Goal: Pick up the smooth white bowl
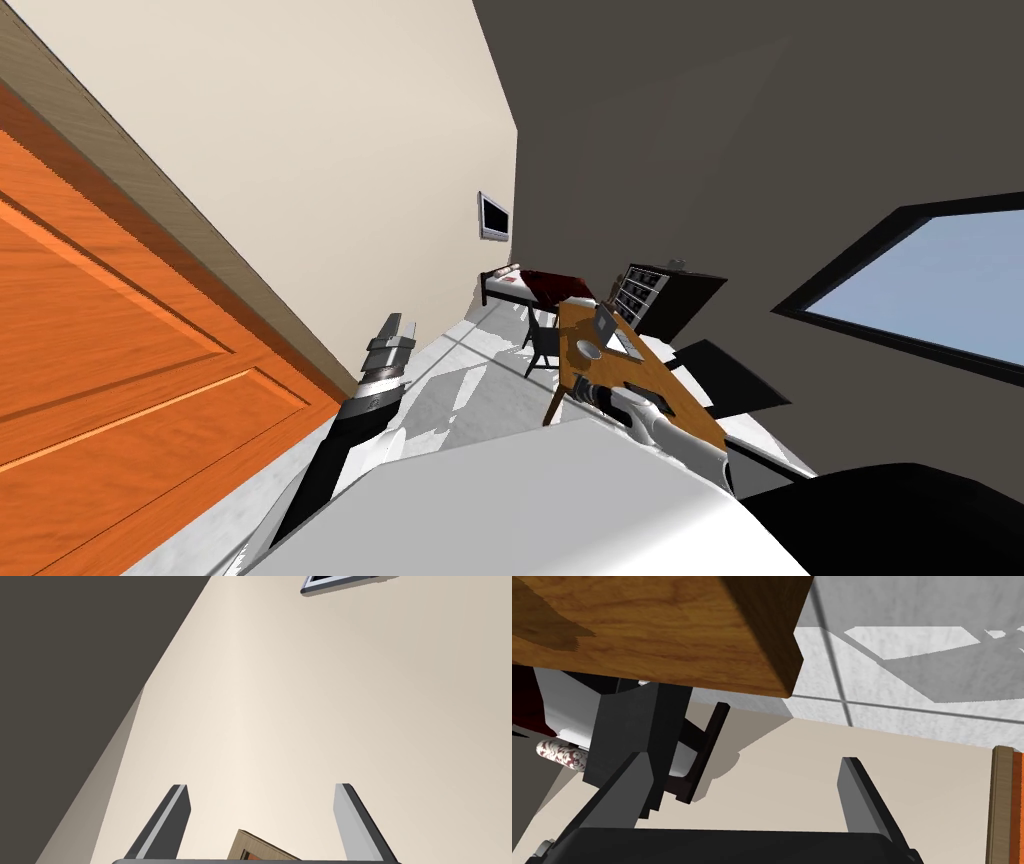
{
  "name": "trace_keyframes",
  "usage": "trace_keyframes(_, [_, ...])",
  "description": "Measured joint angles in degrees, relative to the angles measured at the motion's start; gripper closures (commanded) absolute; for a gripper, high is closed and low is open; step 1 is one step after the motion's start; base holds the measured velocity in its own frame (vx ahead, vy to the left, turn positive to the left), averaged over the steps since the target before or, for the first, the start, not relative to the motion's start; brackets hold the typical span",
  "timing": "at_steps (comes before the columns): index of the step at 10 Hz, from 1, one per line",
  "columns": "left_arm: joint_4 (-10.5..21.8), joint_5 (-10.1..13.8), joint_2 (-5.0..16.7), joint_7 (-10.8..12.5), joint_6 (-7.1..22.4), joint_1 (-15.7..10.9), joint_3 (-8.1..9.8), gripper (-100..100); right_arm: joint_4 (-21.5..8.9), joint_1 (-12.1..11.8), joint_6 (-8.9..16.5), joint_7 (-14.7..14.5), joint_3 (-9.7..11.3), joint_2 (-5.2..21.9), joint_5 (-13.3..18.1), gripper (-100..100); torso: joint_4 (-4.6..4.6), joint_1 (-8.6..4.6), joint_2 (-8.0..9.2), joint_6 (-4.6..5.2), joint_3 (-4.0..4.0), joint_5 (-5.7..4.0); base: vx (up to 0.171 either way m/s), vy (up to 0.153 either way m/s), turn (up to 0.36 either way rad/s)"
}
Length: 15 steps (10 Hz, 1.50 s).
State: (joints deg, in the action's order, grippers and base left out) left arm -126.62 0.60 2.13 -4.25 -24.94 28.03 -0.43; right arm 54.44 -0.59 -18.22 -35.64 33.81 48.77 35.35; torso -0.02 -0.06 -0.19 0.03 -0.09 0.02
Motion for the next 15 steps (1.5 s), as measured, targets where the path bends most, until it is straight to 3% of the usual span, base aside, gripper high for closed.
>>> trace_keyframes(3, [0.0,0.0,0.0,0.0,0.0,0.0,0.0,0,-3.06,1.63,1.16,-1.2,2.21,0.95,1.65,-100,0.03,-0.02,0.15,0.01,0.08,-0.01,0.03,-0.005,0.04])
trace_keyframes(5, [0.0,0.0,0.0,0.0,0.0,0.0,0.0,0,-6.6,3.32,0.64,-2.26,3.69,2.23,2.81,-100,0.02,-0.05,0.09,0.02,0.05,-0.02,0.051,-0.014,0.058])
trace_keyframes(6, [0.0,0.0,0.0,0.0,0.0,0.0,0.01,0,-6.26,2.93,1.59,-2.16,4.51,3.23,3.22,-100,0.01,-0.07,0.12,0.05,0.06,-0.03,0.017,-0.011,-0.007])
trace_keyframes(8, [0.0,0.0,0.0,0.0,0.0,0.0,0.0,0,-10.76,4.29,0.39,-4.42,4.23,2.41,3.95,-100,0.03,-0.04,0.16,0.02,0.09,-0.03,0.048,-0.019,0.087])
trace_keyframes(9, [0.0,0.0,0.0,0.0,0.0,0.0,0.01,0,-13.22,4.99,0.19,-6.11,4.87,2.76,4.81,-100,0.01,-0.11,0.07,0.03,0.04,-0.03,0.063,-0.03,0.037])
trace_keyframes(11, [0.0,0.0,0.0,0.0,0.0,0.0,0.01,0,-14.57,5.89,1.04,-5.99,7.27,4.95,5.94,-100,0.0,-0.13,0.04,0.03,0.02,-0.04,0.057,-0.028,0.045])
trace_keyframes(15, [0.0,0.0,0.0,0.0,0.0,0.0,0.01,0,-21.64,8.75,0.24,-8.72,9.11,5.12,7.67,-100,0.01,-0.13,0.08,0.04,0.04,-0.04,0.055,-0.036,0.046])
